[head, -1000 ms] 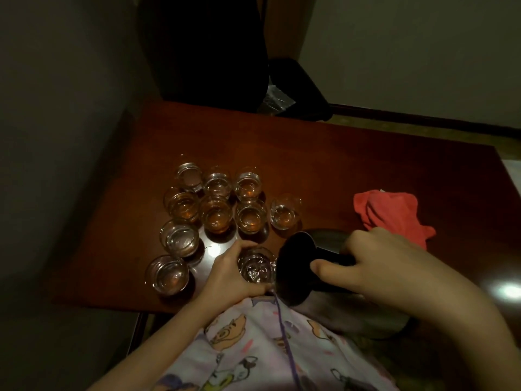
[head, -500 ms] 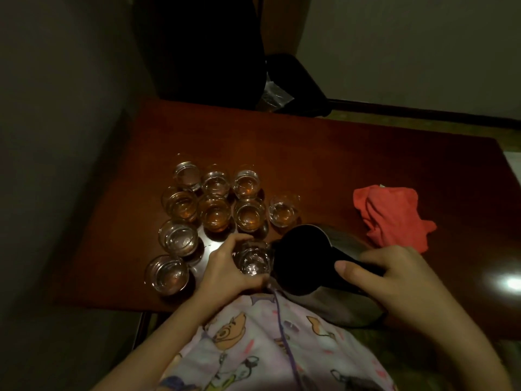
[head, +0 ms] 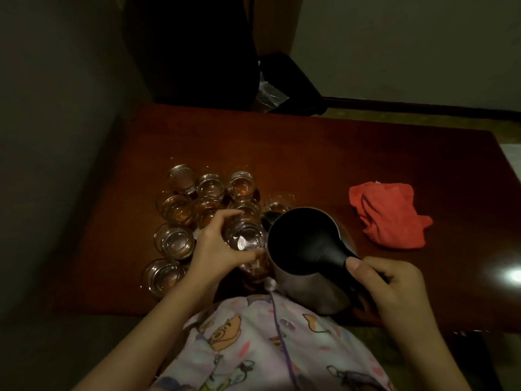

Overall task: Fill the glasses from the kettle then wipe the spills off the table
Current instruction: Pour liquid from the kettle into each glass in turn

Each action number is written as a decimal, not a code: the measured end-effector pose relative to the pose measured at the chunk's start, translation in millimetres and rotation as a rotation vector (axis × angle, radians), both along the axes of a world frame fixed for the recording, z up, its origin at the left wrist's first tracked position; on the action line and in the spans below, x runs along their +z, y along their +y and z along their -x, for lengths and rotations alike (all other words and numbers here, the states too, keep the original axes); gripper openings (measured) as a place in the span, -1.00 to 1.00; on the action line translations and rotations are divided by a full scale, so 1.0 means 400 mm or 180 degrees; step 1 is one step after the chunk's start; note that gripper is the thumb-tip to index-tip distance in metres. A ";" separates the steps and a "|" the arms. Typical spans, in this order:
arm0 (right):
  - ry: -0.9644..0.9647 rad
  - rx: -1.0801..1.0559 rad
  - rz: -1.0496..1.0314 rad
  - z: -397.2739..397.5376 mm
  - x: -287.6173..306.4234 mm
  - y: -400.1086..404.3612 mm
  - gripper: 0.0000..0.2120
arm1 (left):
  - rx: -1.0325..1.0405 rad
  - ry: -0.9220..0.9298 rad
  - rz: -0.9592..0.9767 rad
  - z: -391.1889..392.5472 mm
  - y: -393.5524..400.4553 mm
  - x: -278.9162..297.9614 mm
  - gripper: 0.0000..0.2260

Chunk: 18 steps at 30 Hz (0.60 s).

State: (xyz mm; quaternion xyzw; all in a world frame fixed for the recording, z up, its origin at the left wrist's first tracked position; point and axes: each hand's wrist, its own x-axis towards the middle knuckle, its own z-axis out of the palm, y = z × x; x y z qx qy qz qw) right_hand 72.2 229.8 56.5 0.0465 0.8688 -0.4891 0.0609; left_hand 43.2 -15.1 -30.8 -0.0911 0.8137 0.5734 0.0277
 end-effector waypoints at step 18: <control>-0.0034 -0.0939 0.0651 -0.018 -0.021 0.017 -0.45 | -0.0578 0.0430 0.0496 0.160 0.033 0.078 -0.32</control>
